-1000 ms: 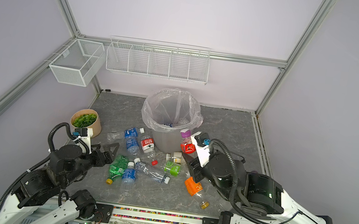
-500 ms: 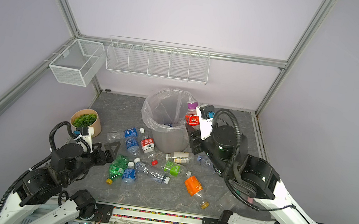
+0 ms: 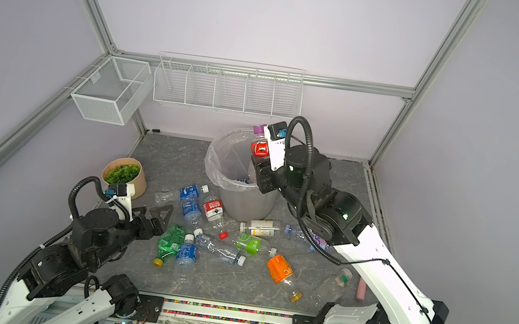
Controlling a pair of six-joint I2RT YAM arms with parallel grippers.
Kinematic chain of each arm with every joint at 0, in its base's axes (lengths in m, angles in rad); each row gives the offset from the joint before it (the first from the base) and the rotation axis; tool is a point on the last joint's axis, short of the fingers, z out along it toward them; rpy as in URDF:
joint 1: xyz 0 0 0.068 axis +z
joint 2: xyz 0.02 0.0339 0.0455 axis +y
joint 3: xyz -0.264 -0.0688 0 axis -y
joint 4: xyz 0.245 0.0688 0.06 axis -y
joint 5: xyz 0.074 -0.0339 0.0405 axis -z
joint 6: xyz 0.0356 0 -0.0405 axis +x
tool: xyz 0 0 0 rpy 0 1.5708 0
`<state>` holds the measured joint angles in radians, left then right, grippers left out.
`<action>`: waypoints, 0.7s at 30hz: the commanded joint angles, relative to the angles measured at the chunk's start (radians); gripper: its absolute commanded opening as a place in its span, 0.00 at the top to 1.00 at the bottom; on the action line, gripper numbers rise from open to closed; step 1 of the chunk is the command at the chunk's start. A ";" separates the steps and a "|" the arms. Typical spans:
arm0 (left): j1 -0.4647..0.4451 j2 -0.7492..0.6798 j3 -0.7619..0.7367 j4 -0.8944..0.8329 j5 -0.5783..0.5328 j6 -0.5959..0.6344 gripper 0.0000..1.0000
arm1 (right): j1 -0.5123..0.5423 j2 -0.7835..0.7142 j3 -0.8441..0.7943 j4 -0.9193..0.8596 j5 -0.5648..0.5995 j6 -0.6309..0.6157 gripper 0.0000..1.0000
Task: Throw the plastic bottles in the bin
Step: 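Move the red bottle over the bin and open the right gripper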
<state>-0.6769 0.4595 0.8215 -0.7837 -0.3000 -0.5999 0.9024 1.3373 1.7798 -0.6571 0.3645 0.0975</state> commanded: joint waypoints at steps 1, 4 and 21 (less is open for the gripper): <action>0.000 -0.018 0.022 -0.017 -0.022 0.011 0.02 | -0.056 0.082 0.048 0.011 -0.091 0.022 0.53; 0.000 -0.021 0.023 -0.015 -0.010 0.003 0.02 | -0.140 0.202 0.122 -0.051 -0.180 0.068 0.52; 0.000 -0.047 0.046 -0.052 -0.008 -0.007 0.02 | -0.120 0.272 0.336 -0.346 -0.123 0.070 0.12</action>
<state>-0.6769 0.4080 0.8520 -0.8135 -0.3069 -0.5987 0.7868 1.6421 2.1635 -1.0142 0.2199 0.1722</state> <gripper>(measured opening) 0.980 0.883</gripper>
